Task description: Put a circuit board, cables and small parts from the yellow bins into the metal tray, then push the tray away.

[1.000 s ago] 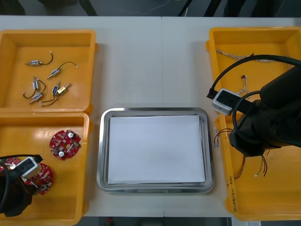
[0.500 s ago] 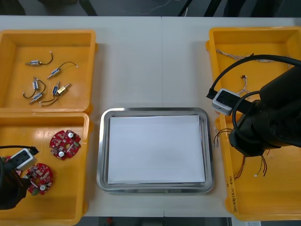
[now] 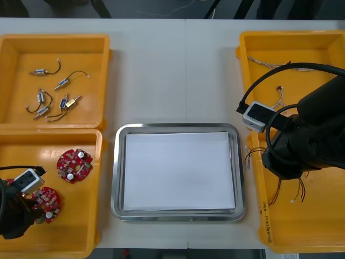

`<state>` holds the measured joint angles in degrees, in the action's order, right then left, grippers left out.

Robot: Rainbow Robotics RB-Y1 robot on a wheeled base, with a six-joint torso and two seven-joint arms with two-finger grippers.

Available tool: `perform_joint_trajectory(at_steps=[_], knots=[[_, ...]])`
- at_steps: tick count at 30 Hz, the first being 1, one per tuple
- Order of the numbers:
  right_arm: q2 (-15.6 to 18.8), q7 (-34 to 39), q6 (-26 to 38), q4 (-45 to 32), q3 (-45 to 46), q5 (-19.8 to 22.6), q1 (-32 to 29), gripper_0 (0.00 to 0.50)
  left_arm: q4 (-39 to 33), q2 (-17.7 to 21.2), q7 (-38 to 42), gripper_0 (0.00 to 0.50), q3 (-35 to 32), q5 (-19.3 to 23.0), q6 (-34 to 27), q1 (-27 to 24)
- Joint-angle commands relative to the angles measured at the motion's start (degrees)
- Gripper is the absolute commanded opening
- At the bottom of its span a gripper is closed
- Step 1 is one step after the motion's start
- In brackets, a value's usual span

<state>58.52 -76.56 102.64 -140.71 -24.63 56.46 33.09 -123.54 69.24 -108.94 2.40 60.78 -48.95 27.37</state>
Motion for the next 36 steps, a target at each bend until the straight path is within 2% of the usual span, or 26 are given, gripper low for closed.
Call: perform_joint_trajectory(at_steps=[1,17,36], knots=[[-0.9,0.6,0.3,-1.4,-0.5,-0.2,1.7,0.0,-1.5,-0.6,0.6,0.5,-1.3,0.7,0.9,2.2],[-0.9,0.6,0.3,-1.3,-0.4,-0.2,1.7,0.0,-1.6,-0.6,-0.5,0.5,-1.1,0.3,5.2,6.3],[-0.9,0.6,0.3,-1.4,-0.5,-0.1,1.7,0.0,-0.6,0.1,-0.1,0.5,3.3,-1.4,8.6,6.3]])
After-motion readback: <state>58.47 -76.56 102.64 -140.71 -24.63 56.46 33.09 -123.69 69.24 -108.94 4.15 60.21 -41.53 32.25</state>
